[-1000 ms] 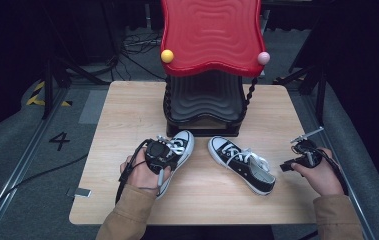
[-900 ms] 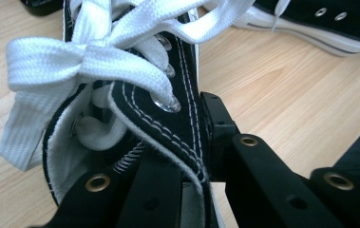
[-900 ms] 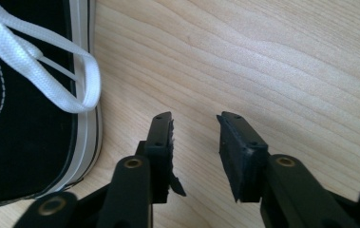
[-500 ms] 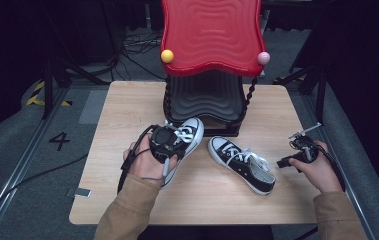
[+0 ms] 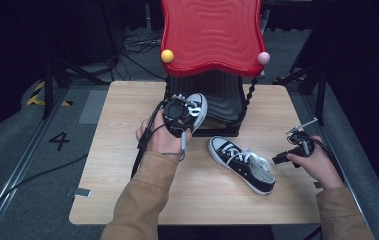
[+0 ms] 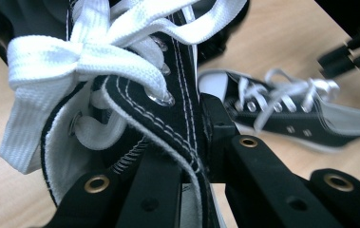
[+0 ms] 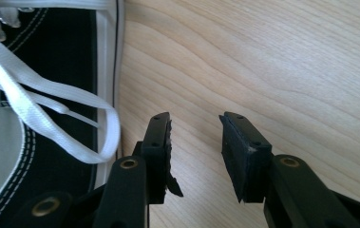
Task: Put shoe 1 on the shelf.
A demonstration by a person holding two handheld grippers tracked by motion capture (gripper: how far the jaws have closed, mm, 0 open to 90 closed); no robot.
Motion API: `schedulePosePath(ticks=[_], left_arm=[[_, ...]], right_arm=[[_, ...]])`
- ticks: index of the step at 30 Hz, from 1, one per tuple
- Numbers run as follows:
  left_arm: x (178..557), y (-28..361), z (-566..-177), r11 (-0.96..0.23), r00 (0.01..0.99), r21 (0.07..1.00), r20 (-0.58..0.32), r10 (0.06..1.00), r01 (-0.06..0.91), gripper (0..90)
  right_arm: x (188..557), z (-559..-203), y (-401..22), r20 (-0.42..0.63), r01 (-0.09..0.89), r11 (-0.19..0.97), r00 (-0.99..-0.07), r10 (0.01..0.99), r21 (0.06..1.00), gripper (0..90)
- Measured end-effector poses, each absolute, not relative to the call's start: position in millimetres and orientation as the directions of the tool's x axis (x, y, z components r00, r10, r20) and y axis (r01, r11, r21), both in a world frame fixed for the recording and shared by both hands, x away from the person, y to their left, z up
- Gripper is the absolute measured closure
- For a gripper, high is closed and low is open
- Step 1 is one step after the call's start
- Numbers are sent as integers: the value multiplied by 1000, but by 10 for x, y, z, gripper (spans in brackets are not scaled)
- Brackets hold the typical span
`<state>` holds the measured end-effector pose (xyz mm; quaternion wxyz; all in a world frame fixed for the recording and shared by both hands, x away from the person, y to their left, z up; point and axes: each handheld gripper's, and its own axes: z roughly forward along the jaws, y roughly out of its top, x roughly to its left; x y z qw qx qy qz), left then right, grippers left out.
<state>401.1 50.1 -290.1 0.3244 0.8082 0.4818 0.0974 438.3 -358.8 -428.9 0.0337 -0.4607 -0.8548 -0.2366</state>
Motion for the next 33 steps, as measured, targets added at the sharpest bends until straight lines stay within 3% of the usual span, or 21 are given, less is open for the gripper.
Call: schedulePosePath(ticks=[6,17,33], left_arm=[[4184,423,-2892,-250,484,666,-189,855,702,861],[4537,235,-2959,-209,423,702,-143,895,680,862],[4625,116,-3101,-200,368,746,-65,928,636,861]], right_arm=[[4388,-4275,-3561,287,794,466,-586,758,390,632],[4347,-4250,-3547,297,804,451,-573,764,388,650],[4262,-4273,-3600,295,813,438,-558,776,385,633]])
